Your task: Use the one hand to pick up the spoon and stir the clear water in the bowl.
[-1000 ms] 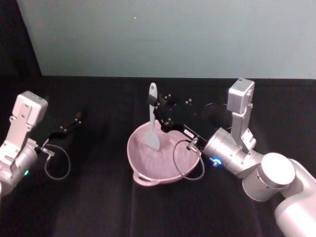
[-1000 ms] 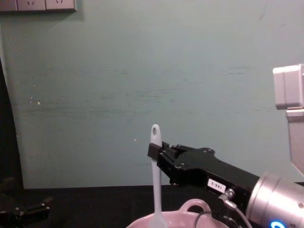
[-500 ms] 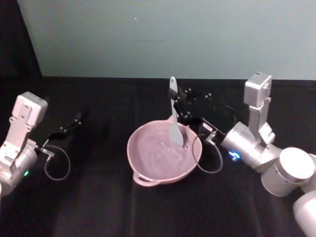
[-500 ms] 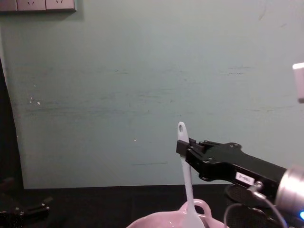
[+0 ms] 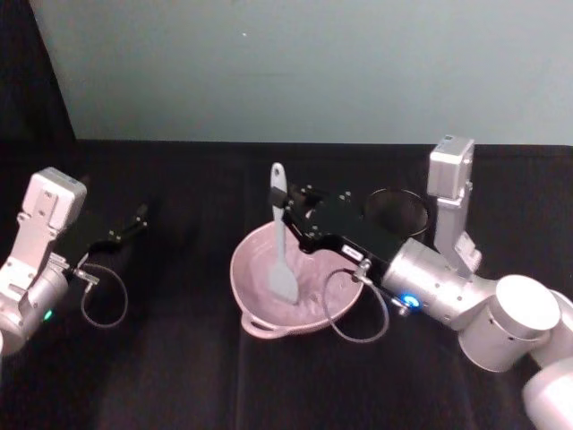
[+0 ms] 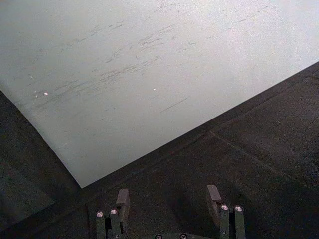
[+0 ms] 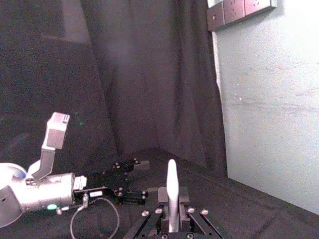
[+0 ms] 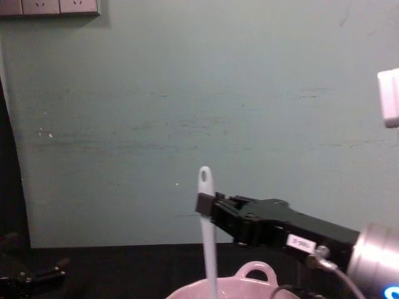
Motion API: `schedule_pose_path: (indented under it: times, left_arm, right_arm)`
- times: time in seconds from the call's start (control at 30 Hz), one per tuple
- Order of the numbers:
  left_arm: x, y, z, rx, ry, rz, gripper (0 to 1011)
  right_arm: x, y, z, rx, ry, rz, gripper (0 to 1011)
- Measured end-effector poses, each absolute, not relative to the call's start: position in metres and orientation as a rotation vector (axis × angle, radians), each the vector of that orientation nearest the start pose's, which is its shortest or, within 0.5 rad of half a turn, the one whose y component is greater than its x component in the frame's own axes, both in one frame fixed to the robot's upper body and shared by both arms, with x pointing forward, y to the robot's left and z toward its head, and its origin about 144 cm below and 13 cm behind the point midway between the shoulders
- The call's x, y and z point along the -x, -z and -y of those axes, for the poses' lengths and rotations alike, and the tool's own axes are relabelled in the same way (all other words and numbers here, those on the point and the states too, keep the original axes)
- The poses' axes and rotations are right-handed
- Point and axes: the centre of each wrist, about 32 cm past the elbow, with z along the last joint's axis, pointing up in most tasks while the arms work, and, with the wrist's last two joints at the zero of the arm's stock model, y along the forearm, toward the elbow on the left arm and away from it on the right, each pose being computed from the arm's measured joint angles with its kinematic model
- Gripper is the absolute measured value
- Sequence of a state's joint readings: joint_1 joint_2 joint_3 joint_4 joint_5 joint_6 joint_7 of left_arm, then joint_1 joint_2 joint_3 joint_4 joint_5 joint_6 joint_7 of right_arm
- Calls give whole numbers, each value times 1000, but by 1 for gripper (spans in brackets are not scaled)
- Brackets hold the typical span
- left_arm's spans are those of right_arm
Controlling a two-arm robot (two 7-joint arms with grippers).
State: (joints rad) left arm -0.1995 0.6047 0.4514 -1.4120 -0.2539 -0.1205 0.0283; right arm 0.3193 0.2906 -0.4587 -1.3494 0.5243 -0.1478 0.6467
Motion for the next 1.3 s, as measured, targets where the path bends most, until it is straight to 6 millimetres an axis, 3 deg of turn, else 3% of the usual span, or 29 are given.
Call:
schedule_pose_path:
  times: [0.27,0.63,0.97,1.3]
  left_arm:
    - [-489,-1140,-310,-305,-1248,285,1011]
    - [-489,-1140,-310,-304,-1248,285,1011]
    - [-489,-1140,-310,-304,-1248,285,1011]
    - [-489,-1140,-310,-304,-1248,285,1011]
  right_arm:
    - [-543,-1150,176,-190,651,34,118]
    - [-559,-1148,186,-168,795,114,119]
    - [-536,-1162,216,-136,738,31,119]
    - [-520,-1161,206,-151,616,-62,118]
